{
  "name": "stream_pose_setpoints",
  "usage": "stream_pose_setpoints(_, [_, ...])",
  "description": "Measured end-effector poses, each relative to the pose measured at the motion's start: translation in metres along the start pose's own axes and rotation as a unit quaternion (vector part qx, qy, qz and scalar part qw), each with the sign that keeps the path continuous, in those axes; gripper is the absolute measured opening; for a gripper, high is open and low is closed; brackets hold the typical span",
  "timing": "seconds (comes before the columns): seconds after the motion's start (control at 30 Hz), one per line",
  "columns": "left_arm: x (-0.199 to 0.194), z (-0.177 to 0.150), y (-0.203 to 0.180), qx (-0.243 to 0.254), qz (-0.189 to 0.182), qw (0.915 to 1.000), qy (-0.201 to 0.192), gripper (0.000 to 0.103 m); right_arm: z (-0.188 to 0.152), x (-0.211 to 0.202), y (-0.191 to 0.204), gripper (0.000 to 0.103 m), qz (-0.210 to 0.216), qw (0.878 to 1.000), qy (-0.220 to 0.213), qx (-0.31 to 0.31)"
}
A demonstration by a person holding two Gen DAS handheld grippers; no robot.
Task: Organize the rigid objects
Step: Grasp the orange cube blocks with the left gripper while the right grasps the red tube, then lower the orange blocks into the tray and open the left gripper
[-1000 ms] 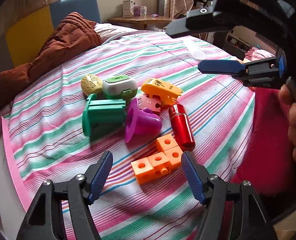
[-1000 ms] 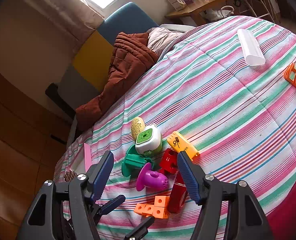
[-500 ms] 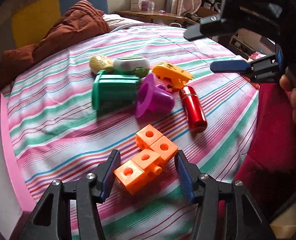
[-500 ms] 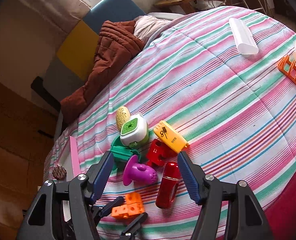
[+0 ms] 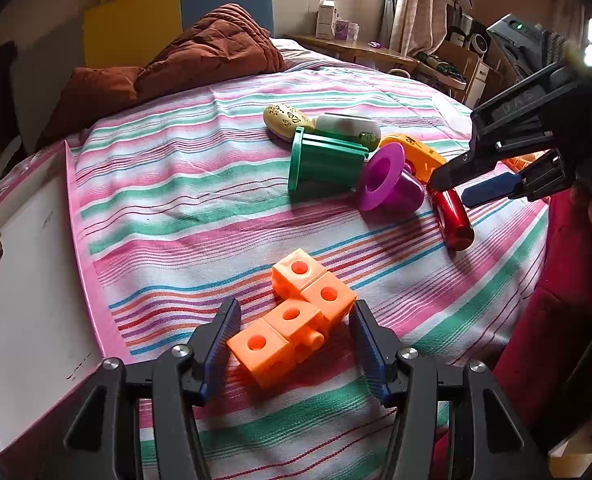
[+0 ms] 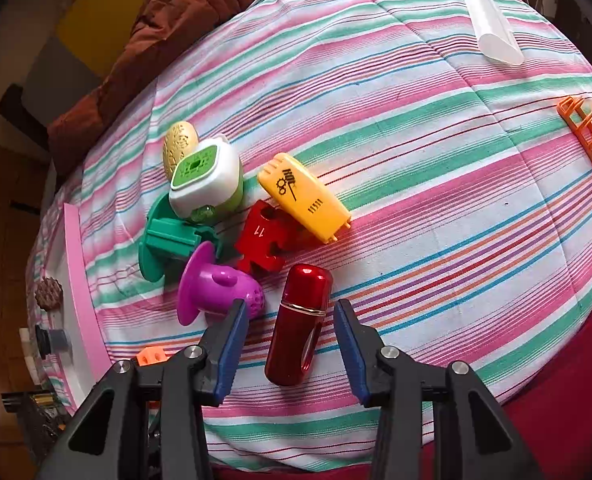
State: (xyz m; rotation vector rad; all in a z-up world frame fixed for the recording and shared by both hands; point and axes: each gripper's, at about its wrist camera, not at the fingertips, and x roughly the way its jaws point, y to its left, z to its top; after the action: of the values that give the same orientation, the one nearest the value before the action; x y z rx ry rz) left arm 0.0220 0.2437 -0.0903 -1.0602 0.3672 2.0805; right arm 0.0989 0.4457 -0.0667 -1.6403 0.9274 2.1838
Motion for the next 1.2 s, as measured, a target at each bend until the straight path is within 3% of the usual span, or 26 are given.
stream_pose_setpoints(0.07, [0.004,0.003,-0.005,0.001,0.0,1.0,-0.001,0.057,0.0,0.007,0.003,0.043,-0.012,1.0,0.02,-0.01])
stream_pose_setpoints(0.27, [0.003,0.002,-0.004,-0.003,-0.006,1.0,-0.007,0.057,-0.004,0.023,0.015,0.026,-0.057,0.995,0.06,-0.052])
stream_pose_setpoints(0.6, [-0.015,0.0,0.01,-0.045,-0.028,0.9985,-0.011,0.056,-0.016,0.031,0.023,0.025,-0.098,0.988,0.066,-0.095])
stream_pose_setpoints(0.77, [-0.043,0.003,0.016,-0.05,-0.025,0.9977,-0.039,0.056,-0.023,0.031,0.029,0.025,-0.126,0.982,0.052,-0.127])
stream_pose_setpoints(0.93, [-0.076,0.006,0.049,-0.095,0.0,0.9932,-0.067,0.056,-0.03,0.029,0.028,0.025,-0.138,0.98,0.039,-0.141])
stream_pose_setpoints(1.2, [-0.108,-0.019,0.139,-0.194,0.105,0.9729,-0.068,0.057,-0.043,0.026,0.022,0.025,-0.145,0.976,0.028,-0.157])
